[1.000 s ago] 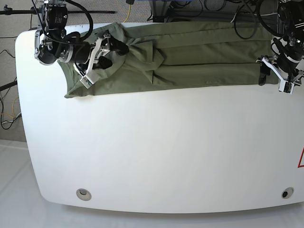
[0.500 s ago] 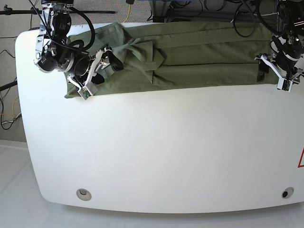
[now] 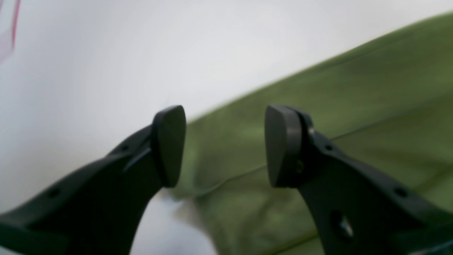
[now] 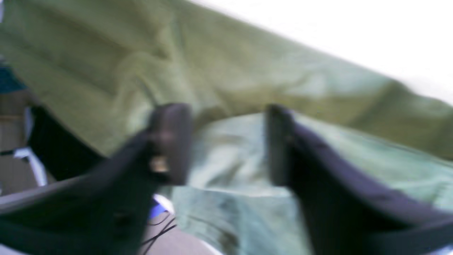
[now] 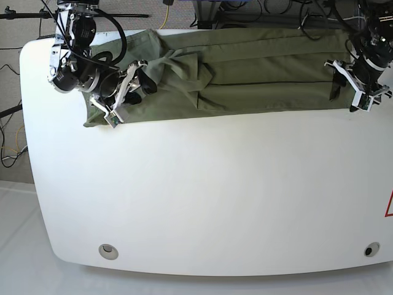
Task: Fold the T-shirt properly
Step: 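Move the left gripper inward and pinch the strip near its end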
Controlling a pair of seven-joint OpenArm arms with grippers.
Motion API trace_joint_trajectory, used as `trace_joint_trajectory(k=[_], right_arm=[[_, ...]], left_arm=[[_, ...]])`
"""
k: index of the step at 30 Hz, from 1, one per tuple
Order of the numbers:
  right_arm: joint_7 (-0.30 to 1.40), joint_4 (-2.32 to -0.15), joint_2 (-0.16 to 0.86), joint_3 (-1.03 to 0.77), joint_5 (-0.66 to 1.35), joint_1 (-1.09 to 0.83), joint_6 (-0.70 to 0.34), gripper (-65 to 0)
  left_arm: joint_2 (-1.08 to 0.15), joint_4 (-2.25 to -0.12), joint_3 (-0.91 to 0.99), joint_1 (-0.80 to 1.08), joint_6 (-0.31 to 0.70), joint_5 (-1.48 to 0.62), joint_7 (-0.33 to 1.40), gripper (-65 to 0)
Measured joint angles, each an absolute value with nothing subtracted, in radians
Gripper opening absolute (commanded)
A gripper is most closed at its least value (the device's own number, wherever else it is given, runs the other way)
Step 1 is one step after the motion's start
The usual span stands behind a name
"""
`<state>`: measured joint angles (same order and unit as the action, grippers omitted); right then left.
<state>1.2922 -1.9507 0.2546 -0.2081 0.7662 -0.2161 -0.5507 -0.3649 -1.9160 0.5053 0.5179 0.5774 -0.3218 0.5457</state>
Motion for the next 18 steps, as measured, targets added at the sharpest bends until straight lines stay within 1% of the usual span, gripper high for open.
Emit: trace_joint_trajectory(k=[1,3,5,7,9,11,18], right_arm=[[1.295,-1.951,0.252,-0.208,0.766,-0.217,-0.551,-51.8],[1.303,-1.950,0.246,-0.210,0.761,-0.216,-0.550,-61.8],[1.303,-1.949,0.235,-0.216,0.759,-0.217,-0.551,-64.6],[1.303,-1.942,0.217,-0.216,0.755,-0.217,-0.551,-65.0],[1.302,-1.930,0.201,-0.213,0.756,-0.220,-0.551,-65.0],[1.302,-1.920,0.189,-0.210,0.756,-0.226,-0.551,-65.0],[1.287,-1.851,0.166,-0.209,0.735,-0.224,-0.566,-65.0]], left_arm=[[-0.362,-1.922,0.503,0.521,0.578,-0.319,0.549,-36.9],[-0.355,-1.929,0.498,0.527,0.585,-0.314,0.559,-46.0],[-0.351,-1.926,0.493,0.530,0.599,-0.318,0.560,-53.4],[-0.348,-1.917,0.493,0.532,0.604,-0.318,0.567,-60.0],[-0.342,-1.911,0.489,0.531,0.599,-0.313,0.585,-63.5],[-0.337,-1.905,0.484,0.529,0.599,-0.311,0.586,-65.0],[-0.300,-1.860,0.452,0.504,0.572,-0.282,0.589,-65.0]])
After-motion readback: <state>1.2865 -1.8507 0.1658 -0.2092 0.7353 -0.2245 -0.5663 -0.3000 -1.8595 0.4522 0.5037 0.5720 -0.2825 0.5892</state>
